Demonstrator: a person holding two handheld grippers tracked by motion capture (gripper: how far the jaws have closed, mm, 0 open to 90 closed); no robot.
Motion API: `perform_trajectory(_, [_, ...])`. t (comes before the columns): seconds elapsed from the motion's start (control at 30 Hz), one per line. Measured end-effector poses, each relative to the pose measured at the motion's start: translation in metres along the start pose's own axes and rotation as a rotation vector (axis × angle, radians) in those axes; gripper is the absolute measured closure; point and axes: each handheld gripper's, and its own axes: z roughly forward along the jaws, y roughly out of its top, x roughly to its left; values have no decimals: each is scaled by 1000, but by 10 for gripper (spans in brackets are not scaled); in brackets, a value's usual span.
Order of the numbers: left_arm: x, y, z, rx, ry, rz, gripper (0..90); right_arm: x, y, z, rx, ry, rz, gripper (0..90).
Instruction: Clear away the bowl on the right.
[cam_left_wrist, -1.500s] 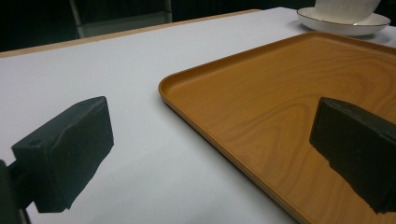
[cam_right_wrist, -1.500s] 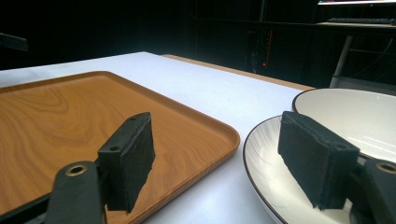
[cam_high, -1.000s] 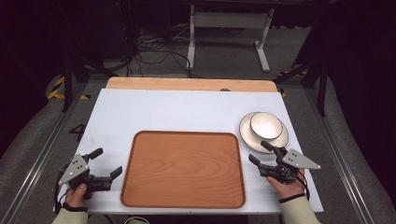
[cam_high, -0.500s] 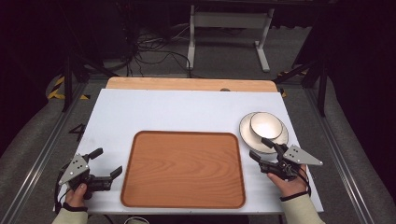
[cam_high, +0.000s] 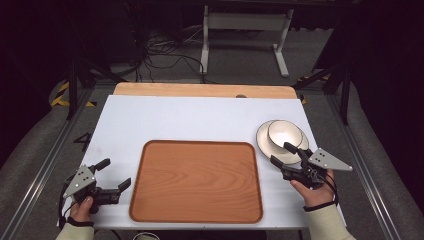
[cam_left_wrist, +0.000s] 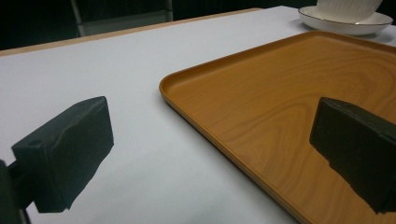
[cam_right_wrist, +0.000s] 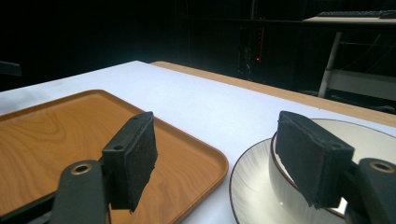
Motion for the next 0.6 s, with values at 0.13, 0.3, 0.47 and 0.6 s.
perform_trajectory(0.13, [0,0,0,-2,-1,0,3,-1,5,1,2,1,4,296])
perform_trajectory(0.3, [0,0,0,-2,-1,1,3,-2,10,2,9,-4,6,294])
perform_trajectory(0.47, [0,0,0,-2,0,2,3,-6,15,3,15,-10,1,281])
perform_trajectory(0.6, [0,0,0,-2,0,2,3,-10,19,3,19,-15,-4,277])
